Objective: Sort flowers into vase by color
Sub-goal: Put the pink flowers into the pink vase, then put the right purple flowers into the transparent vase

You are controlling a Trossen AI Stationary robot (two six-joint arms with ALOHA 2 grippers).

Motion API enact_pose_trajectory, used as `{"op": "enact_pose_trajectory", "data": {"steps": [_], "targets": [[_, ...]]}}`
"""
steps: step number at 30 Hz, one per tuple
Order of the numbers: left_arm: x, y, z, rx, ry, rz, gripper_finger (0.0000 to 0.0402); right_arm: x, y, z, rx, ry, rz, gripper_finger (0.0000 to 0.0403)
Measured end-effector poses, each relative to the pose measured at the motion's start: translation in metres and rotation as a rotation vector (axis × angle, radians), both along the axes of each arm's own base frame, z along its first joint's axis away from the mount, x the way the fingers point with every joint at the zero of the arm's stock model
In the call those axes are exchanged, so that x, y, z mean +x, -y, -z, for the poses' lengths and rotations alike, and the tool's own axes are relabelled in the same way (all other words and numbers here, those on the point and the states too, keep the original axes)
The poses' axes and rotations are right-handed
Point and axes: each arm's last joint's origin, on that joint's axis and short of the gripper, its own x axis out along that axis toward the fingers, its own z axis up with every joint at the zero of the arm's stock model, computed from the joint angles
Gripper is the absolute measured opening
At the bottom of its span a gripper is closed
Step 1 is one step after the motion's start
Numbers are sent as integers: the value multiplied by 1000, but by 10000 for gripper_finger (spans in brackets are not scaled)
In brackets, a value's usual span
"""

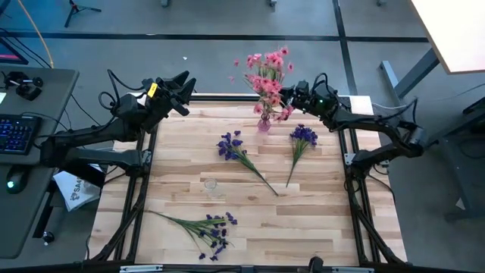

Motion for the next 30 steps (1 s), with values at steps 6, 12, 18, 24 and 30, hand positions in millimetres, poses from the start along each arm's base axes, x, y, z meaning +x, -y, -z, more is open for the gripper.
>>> {"op": "enact_pose_trajectory", "data": {"steps": [6, 12, 18, 24, 30], "targets": [[0, 0, 0, 0, 0, 0, 246, -11, -8, -7, 40, -62, 2, 195], [0, 0, 0, -1, 0, 0, 246, -21, -16, -11, 44, -133, -4, 230], [0, 0, 0, 0, 0, 1, 246, -38, -23, -20, 21, -188, 9, 236], [0, 0, 0, 5, -7, -2, 246, -52, -30, -25, 39, -220, 22, 236], [0, 0, 0, 16, -17, -8, 246, -62, -33, -32, 33, -212, 43, 236]]}}
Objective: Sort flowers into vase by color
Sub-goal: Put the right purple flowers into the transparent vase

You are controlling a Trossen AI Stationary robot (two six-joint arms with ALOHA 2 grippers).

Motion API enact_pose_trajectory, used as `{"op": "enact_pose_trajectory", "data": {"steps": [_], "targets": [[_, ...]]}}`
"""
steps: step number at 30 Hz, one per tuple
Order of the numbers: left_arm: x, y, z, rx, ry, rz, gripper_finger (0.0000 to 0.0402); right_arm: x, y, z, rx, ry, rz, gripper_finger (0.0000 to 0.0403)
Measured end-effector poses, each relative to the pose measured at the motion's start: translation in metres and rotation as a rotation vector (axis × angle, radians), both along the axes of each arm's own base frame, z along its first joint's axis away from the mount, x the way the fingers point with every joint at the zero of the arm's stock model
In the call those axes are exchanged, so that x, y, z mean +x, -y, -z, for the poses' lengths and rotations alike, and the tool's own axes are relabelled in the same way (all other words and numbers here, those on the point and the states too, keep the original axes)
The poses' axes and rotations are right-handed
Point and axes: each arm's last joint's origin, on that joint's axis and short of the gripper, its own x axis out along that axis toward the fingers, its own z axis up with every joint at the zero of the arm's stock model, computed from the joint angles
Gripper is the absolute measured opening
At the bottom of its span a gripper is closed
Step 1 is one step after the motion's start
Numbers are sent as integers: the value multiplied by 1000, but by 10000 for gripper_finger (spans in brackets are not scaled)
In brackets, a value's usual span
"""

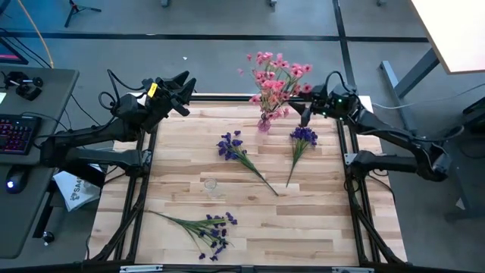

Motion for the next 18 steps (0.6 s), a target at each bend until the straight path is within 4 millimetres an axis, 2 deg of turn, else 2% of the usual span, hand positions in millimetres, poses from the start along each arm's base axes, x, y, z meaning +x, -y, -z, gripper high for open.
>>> {"op": "enact_pose_trajectory", "data": {"steps": [6, 11, 18], "targets": [[0, 0, 0, 0, 0, 0, 246, -9, -3, -7, -24, 21, 25, 236], [0, 0, 0, 1, -1, 0, 246, -20, -6, -9, -37, -25, 84, 236], [1, -2, 3, -10, -37, -8, 246, -40, -21, -11, -1, -74, 96, 236]]}}
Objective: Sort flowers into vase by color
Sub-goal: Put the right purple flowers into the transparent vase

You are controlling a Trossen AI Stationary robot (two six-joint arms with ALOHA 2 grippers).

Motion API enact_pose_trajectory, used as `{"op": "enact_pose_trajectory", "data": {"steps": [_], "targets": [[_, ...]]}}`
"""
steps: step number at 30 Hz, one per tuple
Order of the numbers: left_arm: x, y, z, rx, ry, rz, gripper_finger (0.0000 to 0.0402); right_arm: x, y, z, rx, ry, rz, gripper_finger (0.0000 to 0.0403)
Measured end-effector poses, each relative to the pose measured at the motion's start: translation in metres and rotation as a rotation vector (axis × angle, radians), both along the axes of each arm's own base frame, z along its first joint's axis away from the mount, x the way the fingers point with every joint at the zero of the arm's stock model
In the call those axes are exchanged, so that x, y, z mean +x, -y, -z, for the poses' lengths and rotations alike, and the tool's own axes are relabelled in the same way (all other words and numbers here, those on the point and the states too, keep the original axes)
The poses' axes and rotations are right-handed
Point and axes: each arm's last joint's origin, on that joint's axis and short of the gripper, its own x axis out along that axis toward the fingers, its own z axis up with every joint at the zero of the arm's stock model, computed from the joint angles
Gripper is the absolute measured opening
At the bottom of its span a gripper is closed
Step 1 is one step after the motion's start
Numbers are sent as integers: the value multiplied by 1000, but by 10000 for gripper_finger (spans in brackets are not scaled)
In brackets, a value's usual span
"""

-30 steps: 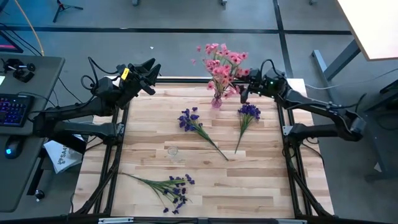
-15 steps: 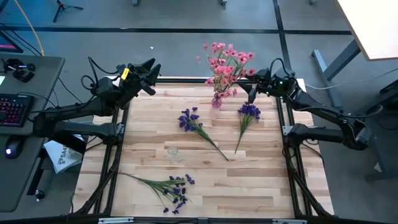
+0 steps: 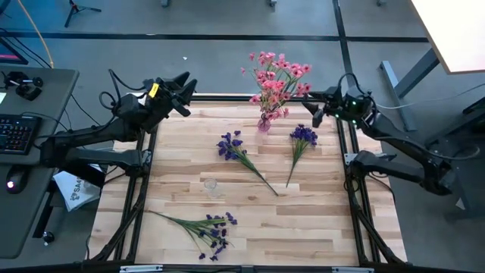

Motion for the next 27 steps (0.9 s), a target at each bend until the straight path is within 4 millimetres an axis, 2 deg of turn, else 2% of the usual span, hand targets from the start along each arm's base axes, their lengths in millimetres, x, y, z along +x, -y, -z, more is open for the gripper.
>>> {"op": "enact_pose_trajectory", "data": {"steps": [3, 7, 11, 16, 21, 27], "targets": [[0, -3, 6, -35, -55, -7, 246, -9, -11, 6, 103, -47, -14, 236], [2, -6, 16, -107, -120, -9, 246, -14, -27, 19, 359, -86, -111, 236], [2, -9, 21, -131, -162, -22, 246, -11, -44, 31, 576, -168, -222, 236], [1, -11, 21, -165, -138, -25, 246, 0, -63, 44, 766, -288, -239, 236], [-1, -14, 21, -171, -133, -40, 246, 19, -79, 58, 961, -353, 16, 236], [-4, -22, 27, -192, -192, -79, 246, 51, -88, 87, 1033, -356, 392, 236]]}}
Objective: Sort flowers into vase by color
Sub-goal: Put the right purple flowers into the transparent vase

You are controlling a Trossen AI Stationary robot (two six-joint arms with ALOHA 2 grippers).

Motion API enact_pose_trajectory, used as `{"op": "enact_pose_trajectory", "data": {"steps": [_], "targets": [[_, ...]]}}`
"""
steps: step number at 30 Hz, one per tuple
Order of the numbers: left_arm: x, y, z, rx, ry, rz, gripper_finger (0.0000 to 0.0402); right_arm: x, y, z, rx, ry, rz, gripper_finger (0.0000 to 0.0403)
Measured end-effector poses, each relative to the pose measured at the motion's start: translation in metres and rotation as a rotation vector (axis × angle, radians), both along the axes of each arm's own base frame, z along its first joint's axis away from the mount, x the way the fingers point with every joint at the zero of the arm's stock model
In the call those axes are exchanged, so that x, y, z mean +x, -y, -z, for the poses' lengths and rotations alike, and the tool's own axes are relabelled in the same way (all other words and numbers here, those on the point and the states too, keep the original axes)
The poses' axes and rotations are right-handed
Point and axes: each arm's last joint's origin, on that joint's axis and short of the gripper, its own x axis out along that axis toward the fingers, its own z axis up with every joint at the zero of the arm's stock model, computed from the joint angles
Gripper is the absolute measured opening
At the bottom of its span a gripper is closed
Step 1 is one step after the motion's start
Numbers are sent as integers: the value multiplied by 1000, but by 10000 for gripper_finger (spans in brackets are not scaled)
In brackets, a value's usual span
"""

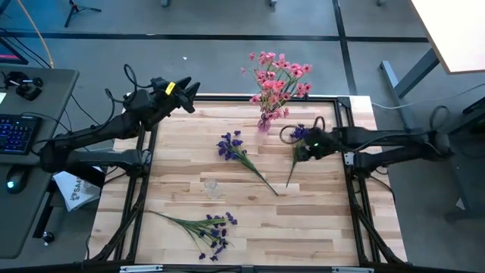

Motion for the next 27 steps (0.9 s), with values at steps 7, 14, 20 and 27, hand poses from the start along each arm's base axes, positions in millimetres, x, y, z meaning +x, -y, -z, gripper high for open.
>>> {"op": "enact_pose_trajectory", "data": {"steps": [7, 14, 20, 27], "targets": [[-2, -5, 18, -21, -227, 84, 246, 20, 1, 40, 45, -197, 241, 236], [-5, -11, 21, -21, -269, 145, 246, 34, 4, 60, 56, -216, 371, 236], [-6, -12, 22, -27, -273, 198, 246, 38, 6, 71, 43, -235, 439, 236], [-6, -12, 21, -45, -255, 197, 246, 42, 7, 74, 37, -234, 462, 236]]}}
